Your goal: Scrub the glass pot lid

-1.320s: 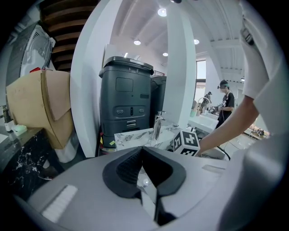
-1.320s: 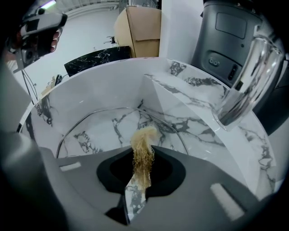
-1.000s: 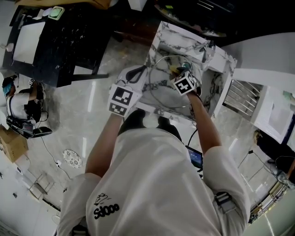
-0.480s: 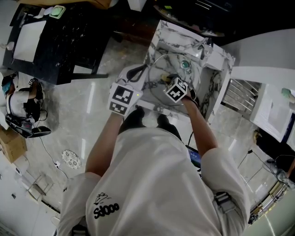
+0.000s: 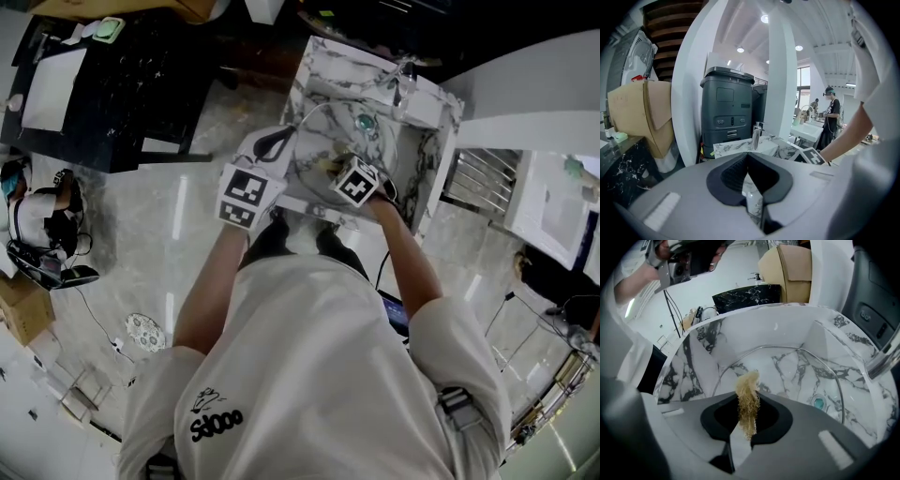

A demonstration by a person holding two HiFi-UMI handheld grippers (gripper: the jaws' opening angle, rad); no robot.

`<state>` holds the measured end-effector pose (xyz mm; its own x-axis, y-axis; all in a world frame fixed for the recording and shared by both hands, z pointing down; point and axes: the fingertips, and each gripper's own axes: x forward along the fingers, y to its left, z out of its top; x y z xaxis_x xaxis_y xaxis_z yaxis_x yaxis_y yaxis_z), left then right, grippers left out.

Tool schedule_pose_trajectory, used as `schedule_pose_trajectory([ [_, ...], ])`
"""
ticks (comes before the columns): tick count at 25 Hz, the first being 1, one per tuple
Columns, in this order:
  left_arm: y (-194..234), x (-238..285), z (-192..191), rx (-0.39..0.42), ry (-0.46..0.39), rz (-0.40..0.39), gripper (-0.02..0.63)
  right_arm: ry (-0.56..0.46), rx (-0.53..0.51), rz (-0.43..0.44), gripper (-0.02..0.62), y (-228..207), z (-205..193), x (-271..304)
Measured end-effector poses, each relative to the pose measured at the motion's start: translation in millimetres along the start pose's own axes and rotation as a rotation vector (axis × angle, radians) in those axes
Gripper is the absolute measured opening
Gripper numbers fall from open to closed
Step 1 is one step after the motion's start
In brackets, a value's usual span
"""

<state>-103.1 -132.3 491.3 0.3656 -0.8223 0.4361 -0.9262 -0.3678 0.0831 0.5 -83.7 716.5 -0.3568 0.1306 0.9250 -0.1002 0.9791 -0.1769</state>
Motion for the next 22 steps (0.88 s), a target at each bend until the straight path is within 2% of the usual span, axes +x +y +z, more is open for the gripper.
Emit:
schedule_pose_trajectory([
  [5,-11.1,2.1,2.6,0.011,-0.013,-0.028,0.009,0.083,-0.011,0.018,0.048,2.9,-31.6,-9.9],
  [16,-27.6,13.9,-6.9,-0.007,-0.011,-0.079,0.011,0.201,0.018,-0.112,0.049,-55.9,-89.2,-33.3],
  [22,-22.5,25.6,-5.7,-0.022,-0.006,-0.080,0.009,0.230,-0.062,-0.189,0.049,-93.6,-90.2,-40.7],
])
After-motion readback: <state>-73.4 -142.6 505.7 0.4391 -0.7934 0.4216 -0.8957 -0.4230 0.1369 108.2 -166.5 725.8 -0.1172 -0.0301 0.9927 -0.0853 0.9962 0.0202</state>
